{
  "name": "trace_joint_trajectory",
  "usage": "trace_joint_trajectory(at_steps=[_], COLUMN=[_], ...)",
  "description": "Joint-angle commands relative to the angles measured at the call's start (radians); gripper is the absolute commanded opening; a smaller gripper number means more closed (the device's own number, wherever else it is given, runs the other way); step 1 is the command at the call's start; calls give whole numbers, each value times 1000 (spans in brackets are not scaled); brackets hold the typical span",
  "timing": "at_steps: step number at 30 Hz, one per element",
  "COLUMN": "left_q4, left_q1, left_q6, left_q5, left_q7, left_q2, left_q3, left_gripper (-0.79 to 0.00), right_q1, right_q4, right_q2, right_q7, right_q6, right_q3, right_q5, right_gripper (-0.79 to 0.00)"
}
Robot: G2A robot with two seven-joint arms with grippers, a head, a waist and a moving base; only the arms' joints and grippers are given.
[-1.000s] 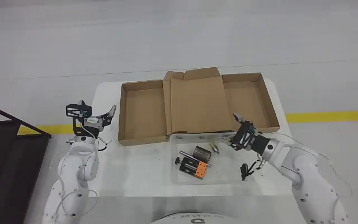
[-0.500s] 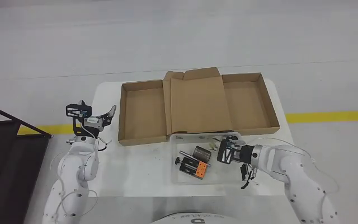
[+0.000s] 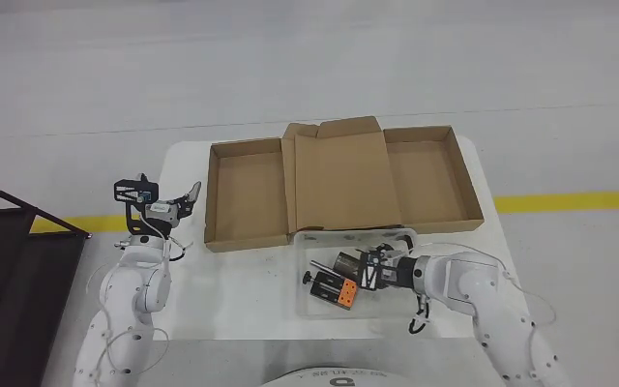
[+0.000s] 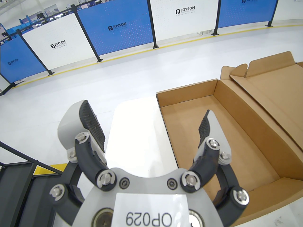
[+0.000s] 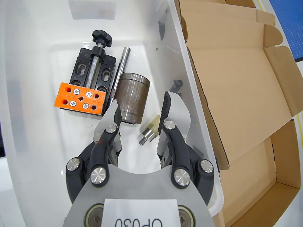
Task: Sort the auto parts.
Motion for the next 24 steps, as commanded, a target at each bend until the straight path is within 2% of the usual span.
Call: trace_joint_trajectory(at_steps=[1,11,18,24], left_q4=[0,0,0,0], left_q1=[0,0,0,0], left_q6=[0,0,0,0], left_q5=[0,0,0,0], left_q7=[0,0,0,0], left_q2=[0,0,0,0], left_q3=[0,0,0,0], left_gripper=[0,0,0,0], right_q1=[12,96,112,125], right_q4=[8,64,64,73], right_q2=[-1,-8,-6,-8], right_q7=[19,110,144,174], right_q6=[7,31,33,76], right_q3=[-10,-90,-125,-161], right_q5=[12,76,87,82], right_gripper=[-422,-403,-382,-376])
